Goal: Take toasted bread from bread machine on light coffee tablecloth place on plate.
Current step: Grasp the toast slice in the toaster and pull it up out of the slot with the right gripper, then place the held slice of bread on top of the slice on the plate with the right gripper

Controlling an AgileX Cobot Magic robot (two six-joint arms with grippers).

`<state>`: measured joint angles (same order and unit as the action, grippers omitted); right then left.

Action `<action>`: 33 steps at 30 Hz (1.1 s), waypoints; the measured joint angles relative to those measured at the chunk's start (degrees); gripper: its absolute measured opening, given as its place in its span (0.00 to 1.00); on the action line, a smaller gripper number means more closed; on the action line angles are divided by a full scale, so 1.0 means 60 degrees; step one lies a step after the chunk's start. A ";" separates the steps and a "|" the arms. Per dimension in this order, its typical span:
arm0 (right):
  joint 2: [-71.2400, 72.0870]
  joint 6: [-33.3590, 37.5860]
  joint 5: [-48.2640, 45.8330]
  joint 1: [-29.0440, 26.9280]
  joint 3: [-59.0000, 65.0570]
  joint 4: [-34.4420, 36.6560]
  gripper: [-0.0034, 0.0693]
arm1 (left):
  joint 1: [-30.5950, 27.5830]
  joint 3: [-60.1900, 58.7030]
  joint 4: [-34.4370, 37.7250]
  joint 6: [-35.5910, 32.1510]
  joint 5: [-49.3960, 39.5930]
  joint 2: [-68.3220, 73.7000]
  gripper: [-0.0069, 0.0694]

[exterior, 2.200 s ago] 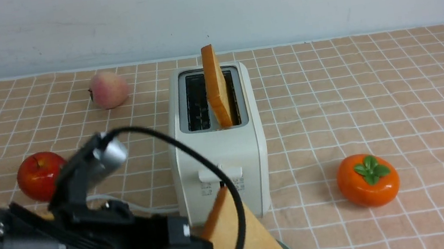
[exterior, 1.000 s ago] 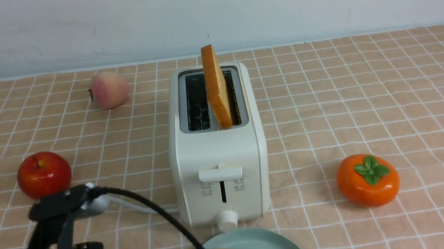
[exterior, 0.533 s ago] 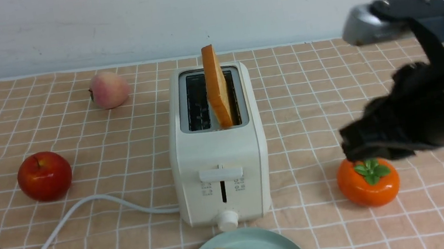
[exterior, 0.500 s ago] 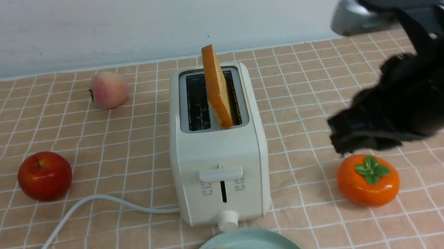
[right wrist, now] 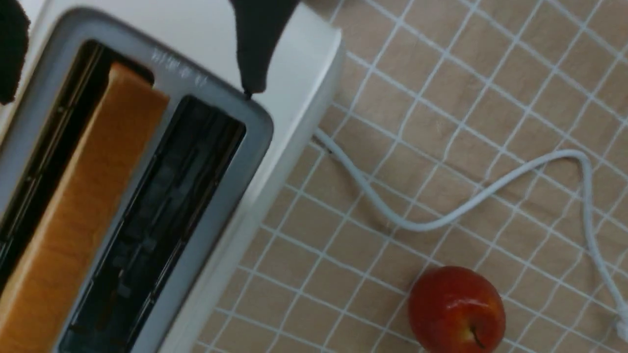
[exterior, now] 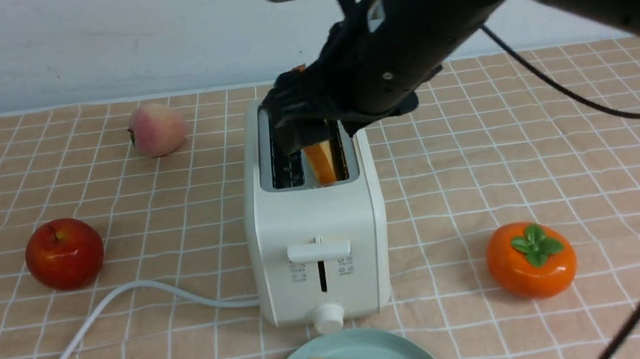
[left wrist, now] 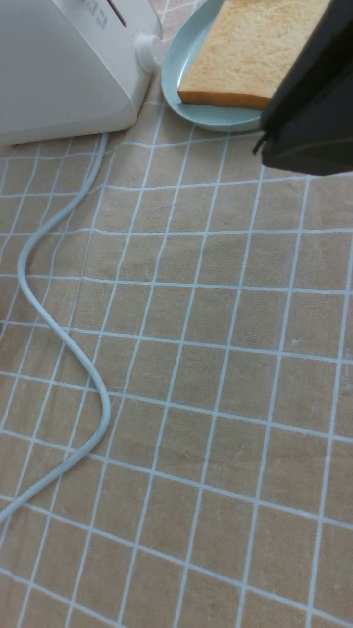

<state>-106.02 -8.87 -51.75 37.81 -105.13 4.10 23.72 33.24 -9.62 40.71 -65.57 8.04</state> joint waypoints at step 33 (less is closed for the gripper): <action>0.5276 0.0375 -0.3454 0.0029 0.1546 0.0089 0.14 | 0.0000 -0.0018 -0.0273 -0.0009 0.1766 -0.0432 0.07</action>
<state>-74.36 -6.62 -72.47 37.99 -95.85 4.64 23.72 33.13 -11.26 40.65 -54.97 5.45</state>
